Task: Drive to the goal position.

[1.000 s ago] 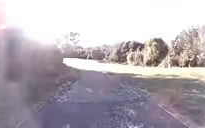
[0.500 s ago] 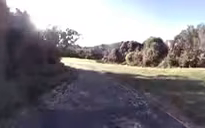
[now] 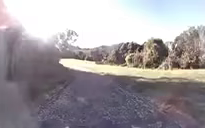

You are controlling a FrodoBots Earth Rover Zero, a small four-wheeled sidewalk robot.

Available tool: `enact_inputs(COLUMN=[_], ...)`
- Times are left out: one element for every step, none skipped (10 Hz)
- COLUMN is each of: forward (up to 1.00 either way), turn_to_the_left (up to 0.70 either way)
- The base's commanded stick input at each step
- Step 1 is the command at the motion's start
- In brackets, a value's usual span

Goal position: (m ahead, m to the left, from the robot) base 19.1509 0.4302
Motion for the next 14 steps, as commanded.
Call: enact_inputs(forward=[0.50,0.50,0.50,0.50,0.50,0.50,0.50,0.50,0.50,0.50,0.50,0.50,0.50,0.50], turn_to_the_left=[0.00,0.00,0.00,0.00,0.00,0.00,0.00,0.00,0.00,0.32,0.40,0.27,0.13,0.03])
